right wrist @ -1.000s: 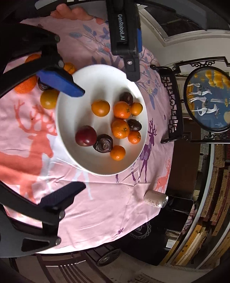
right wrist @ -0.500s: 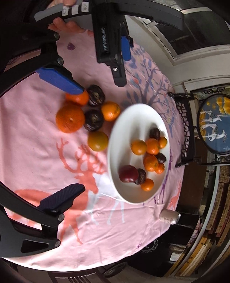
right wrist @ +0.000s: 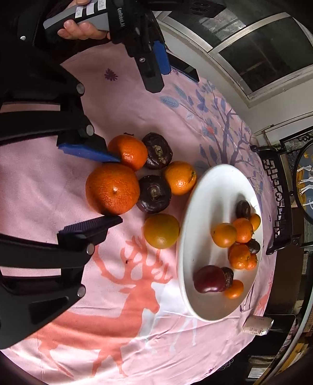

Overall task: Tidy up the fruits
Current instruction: 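Grasp a tangerine with the right gripper while the left grasps a stemmed orange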

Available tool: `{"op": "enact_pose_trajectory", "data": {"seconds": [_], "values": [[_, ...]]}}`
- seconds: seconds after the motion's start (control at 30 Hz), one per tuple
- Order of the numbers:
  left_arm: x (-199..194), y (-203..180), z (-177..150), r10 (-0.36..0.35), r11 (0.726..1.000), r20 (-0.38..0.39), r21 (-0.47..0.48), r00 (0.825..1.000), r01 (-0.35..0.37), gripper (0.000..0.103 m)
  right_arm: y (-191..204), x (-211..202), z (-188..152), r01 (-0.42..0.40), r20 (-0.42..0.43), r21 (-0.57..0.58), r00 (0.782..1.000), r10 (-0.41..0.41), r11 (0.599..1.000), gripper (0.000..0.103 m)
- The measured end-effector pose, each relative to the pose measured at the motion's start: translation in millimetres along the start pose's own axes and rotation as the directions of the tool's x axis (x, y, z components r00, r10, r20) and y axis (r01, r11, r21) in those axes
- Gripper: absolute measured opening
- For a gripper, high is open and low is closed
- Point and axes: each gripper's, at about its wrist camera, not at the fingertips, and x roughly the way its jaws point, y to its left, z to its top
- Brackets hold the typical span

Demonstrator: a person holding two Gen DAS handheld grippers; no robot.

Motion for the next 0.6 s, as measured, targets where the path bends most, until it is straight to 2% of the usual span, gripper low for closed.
{"op": "enact_pose_trajectory", "data": {"seconds": [0.1, 0.23, 0.37, 0.5, 0.57, 0.6], "values": [[3, -16, -5, -0.018, 0.999, -0.021, 0.041, 1.000, 0.019, 0.099, -5, -15, -7, 0.036, 0.019, 0.024, 0.999, -0.037, 0.999, 0.045], [13, -46, -14, -0.040, 0.993, -0.056, 0.110, 0.998, 0.046, 0.099, -15, -31, -23, 0.147, 0.027, 0.030, 0.989, -0.148, 0.989, 0.045], [27, -78, -19, -0.033, 0.984, -0.081, 0.173, 0.996, 0.047, 0.098, -30, -35, -40, 0.157, 0.020, 0.052, 0.987, -0.158, 0.986, 0.045], [38, -102, -17, -0.006, 0.978, -0.070, 0.210, 0.998, 0.021, 0.084, -41, -41, -48, 0.142, 0.036, 0.069, 0.989, -0.144, 0.988, 0.045], [48, -109, -15, 0.001, 0.978, -0.090, 0.206, 0.996, 0.018, 0.072, -46, -42, -50, 0.123, 0.042, 0.078, 0.991, -0.126, 0.989, 0.045], [51, -113, -15, 0.038, 0.977, -0.077, 0.214, 0.996, -0.020, 0.071, -48, -43, -50, 0.114, 0.046, 0.083, 0.992, -0.118, 0.990, 0.045]]}}
